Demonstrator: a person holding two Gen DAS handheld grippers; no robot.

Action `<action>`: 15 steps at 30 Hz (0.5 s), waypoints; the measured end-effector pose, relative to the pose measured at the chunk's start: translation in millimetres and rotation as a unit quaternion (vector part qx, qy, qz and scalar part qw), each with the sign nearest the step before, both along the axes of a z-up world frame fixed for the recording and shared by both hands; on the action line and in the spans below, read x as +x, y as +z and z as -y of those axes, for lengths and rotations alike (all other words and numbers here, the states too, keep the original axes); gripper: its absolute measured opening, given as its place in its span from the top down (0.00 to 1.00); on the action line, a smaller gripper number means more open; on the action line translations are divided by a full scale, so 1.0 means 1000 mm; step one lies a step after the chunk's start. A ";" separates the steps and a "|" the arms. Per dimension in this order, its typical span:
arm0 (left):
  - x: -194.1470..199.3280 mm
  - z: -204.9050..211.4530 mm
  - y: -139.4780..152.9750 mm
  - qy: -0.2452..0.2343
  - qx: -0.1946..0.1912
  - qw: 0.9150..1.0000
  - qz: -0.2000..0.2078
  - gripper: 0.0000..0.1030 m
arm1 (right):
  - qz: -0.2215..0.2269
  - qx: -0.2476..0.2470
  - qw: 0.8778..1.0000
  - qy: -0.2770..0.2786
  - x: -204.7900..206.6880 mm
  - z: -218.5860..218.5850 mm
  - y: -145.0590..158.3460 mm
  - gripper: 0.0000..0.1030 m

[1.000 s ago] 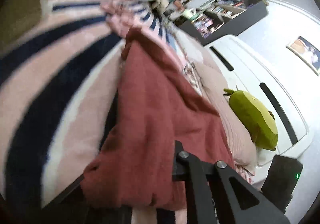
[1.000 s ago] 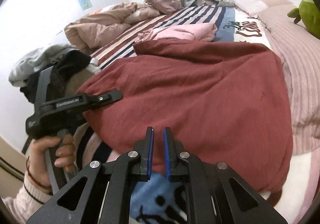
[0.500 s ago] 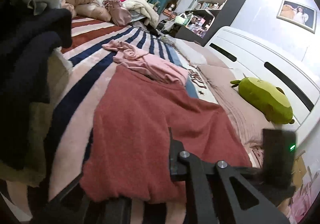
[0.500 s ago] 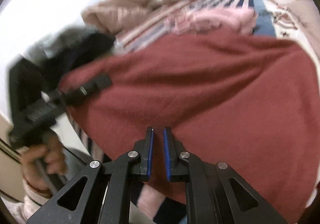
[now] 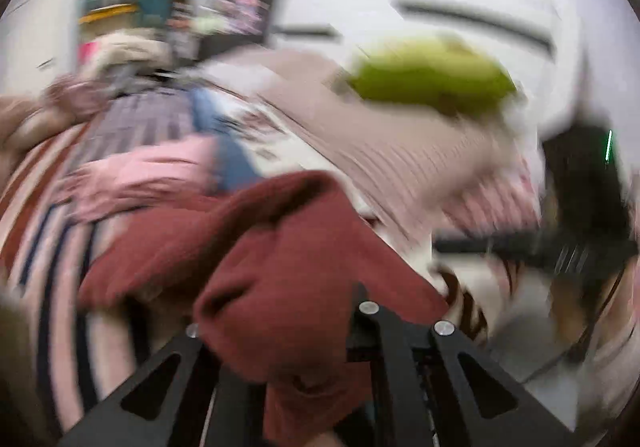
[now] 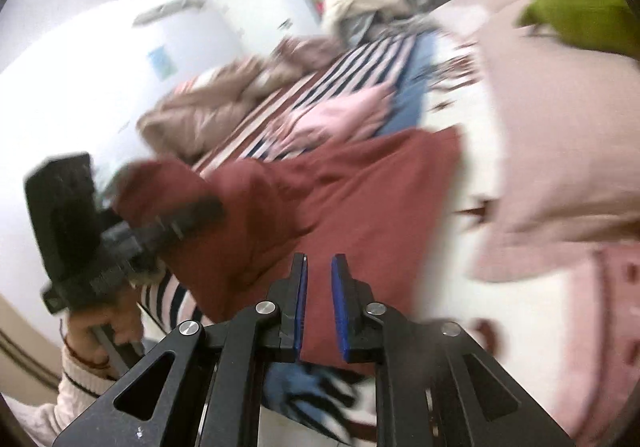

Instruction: Fold small clothes

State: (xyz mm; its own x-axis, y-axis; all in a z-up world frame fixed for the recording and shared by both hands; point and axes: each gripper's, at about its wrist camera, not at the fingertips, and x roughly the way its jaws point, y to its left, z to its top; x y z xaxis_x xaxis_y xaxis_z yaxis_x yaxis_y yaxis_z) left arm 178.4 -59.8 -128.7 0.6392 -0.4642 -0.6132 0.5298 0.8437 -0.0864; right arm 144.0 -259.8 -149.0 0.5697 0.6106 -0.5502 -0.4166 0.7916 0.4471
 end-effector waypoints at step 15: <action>-0.049 -0.027 -0.018 -0.011 -0.111 0.992 -0.065 0.49 | 0.020 0.011 0.999 0.022 -0.008 0.007 0.011 0.80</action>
